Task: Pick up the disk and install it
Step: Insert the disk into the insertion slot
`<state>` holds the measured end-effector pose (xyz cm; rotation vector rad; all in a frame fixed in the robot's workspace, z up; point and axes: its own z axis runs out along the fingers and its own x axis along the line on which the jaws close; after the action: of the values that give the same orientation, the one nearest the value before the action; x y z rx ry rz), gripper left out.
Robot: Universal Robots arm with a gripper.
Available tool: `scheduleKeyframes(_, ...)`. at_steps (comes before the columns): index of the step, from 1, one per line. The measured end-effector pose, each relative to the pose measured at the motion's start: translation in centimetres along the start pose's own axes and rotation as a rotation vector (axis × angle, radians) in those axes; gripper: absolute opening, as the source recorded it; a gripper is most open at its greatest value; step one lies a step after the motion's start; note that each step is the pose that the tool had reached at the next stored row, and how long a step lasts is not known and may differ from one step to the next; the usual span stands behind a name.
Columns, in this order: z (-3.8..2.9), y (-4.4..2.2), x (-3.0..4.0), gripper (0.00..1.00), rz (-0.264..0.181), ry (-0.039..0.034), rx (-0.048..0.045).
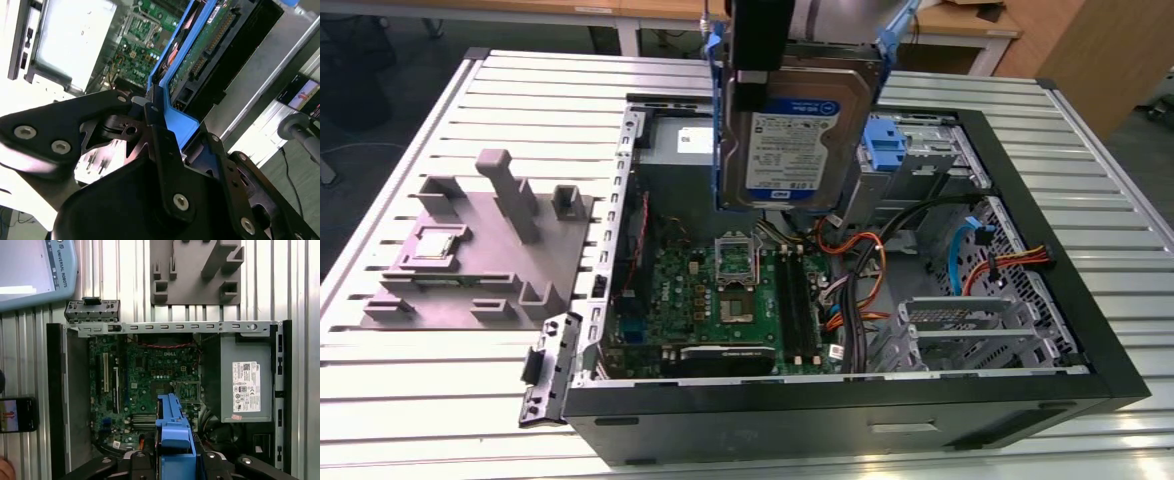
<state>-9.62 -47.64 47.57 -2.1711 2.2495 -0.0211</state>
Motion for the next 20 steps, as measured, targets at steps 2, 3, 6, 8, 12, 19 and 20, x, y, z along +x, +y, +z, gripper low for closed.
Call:
scheduleKeyframes(2,0.04,-0.84,0.02,0.37,0.000,0.0001,-0.0001)
scheduleKeyframes(3,0.06,-1.33,0.01,0.37,0.000,0.0000,-0.0001)
scheduleKeyframes(6,0.12,-2.68,-0.03,0.37,0.000,0.0000,-0.0001)
scheduleKeyframes(8,0.15,-3.45,-0.05,0.37,0.000,0.0001,-0.0001)
scheduleKeyframes(12,0.30,-3.64,0.64,0.37,0.000,0.0001,-0.0001)
scheduleKeyframes(19,0.53,-3.87,3.20,0.37,0.000,0.0000,0.0000)
scheduleKeyframes(20,0.55,-3.97,3.45,0.37,0.000,0.0002,-0.0001)
